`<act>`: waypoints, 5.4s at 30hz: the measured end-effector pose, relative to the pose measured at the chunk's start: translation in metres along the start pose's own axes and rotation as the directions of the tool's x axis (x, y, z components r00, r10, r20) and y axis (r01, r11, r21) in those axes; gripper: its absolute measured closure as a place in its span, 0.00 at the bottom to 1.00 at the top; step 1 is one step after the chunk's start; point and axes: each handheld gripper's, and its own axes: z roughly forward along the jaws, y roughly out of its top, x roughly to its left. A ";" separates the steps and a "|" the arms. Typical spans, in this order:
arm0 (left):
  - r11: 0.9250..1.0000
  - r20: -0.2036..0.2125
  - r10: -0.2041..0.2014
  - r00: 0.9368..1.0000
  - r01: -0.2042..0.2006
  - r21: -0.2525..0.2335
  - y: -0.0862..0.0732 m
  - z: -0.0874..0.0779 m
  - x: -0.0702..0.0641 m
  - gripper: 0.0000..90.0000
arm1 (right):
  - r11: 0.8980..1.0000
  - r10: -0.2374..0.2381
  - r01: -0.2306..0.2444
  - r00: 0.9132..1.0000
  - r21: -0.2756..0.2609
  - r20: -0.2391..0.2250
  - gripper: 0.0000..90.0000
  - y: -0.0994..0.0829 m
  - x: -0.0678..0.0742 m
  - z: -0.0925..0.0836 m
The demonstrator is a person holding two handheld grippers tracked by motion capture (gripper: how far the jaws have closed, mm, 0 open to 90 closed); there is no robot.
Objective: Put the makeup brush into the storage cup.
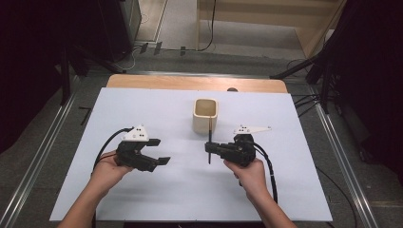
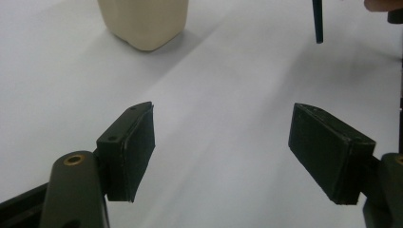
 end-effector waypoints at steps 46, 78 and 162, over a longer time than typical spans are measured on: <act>0.998 -0.068 -0.058 0.996 0.059 0.017 -0.025 -0.013 -0.001 0.26 | 0.996 -0.062 0.068 0.992 -0.054 0.108 0.93 0.053 -0.006 -0.012; 0.998 -0.059 -0.059 0.997 0.060 0.014 -0.025 -0.013 0.000 0.27 | 0.988 -0.100 0.119 0.979 -0.097 0.180 0.93 0.107 -0.012 -0.007; 0.999 -0.043 -0.049 0.998 0.049 0.005 -0.024 -0.016 0.001 0.27 | 0.971 -0.143 0.205 0.911 -0.123 0.386 0.93 0.105 -0.046 0.058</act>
